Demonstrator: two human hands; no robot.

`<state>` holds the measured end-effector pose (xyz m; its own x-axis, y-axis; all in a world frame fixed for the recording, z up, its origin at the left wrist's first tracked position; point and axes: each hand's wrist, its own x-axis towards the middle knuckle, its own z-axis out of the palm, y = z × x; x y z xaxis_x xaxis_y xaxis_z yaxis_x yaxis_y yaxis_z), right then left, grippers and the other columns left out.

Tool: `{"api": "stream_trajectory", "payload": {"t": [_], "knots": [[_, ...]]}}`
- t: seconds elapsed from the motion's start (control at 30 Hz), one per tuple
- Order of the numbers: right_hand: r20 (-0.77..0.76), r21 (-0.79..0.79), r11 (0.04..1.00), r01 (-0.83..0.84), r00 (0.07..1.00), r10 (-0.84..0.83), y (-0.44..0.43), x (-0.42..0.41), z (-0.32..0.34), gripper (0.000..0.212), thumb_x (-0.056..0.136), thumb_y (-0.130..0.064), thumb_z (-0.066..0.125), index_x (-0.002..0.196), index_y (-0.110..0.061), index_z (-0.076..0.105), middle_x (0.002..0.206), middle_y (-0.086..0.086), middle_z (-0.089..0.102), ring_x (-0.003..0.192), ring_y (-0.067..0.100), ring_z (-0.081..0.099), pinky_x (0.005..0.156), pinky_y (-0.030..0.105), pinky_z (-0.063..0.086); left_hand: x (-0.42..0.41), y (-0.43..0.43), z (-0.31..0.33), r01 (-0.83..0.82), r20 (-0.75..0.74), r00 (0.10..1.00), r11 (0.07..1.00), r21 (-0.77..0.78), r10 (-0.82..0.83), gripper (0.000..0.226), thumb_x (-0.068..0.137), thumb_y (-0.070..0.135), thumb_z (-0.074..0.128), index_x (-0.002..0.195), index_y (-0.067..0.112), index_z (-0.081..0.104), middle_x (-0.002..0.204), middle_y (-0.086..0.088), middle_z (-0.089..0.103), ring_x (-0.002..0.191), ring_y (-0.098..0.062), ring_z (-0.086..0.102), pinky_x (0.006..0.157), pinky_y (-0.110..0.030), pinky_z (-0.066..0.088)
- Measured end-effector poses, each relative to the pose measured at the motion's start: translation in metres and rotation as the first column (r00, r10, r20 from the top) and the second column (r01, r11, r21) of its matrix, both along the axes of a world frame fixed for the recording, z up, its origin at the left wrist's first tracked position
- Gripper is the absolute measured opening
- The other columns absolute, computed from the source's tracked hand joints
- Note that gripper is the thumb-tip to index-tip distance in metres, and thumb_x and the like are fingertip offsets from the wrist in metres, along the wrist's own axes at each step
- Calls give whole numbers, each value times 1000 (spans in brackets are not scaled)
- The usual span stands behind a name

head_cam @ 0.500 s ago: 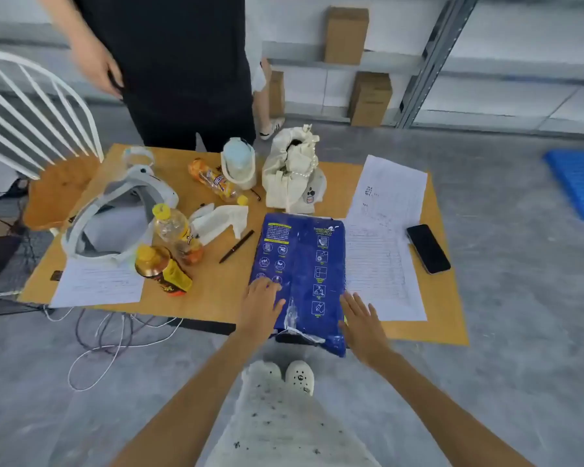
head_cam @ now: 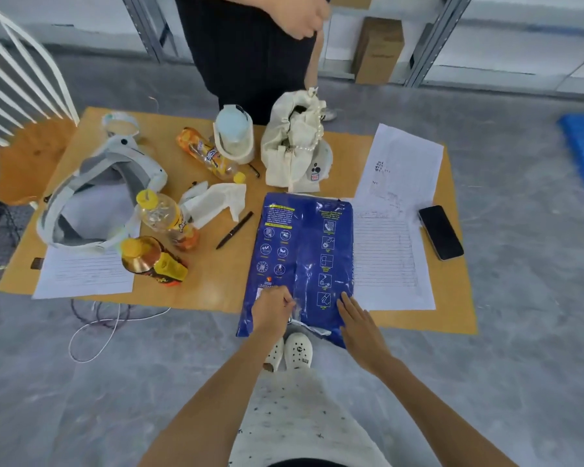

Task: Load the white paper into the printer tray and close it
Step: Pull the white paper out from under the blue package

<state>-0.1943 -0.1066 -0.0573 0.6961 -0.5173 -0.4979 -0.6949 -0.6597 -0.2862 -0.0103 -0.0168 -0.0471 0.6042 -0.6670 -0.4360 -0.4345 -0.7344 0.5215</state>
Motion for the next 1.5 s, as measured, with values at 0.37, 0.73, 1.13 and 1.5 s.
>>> {"api": "stream_trajectory", "payload": {"t": [0.37,0.73,1.13,1.5], "knots": [[93,58,994,95,991,-100,5,1,-6,61,97,-19,42,148,-9,11,160,5,3,147,21,5,120,35,17,-3,16,-2,68,-78,994,989,-133,-79,18,89,19,59,72,18,52,76,1,64,71,-14,57,58,-21,43],[106,54,995,81,991,-86,9,-1,-9,72,94,-25,50,149,-10,6,160,4,-1,148,23,3,119,36,20,-13,81,-11,310,-59,948,949,-57,-313,16,85,11,60,71,17,54,79,11,54,72,-6,54,62,-12,40],[125,81,992,95,987,-104,12,-4,-7,84,88,-26,61,149,-13,5,160,3,0,147,22,4,116,37,25,12,131,-31,649,287,747,752,-117,-600,14,67,17,79,65,24,67,69,13,64,65,-4,59,49,-14,47],[142,62,972,225,962,-231,-1,13,-2,56,86,-13,64,137,-8,42,151,5,33,139,21,31,112,30,32,39,83,-13,324,173,928,944,67,-330,59,75,35,73,127,18,49,134,-7,47,125,-25,44,100,-39,45]]}}
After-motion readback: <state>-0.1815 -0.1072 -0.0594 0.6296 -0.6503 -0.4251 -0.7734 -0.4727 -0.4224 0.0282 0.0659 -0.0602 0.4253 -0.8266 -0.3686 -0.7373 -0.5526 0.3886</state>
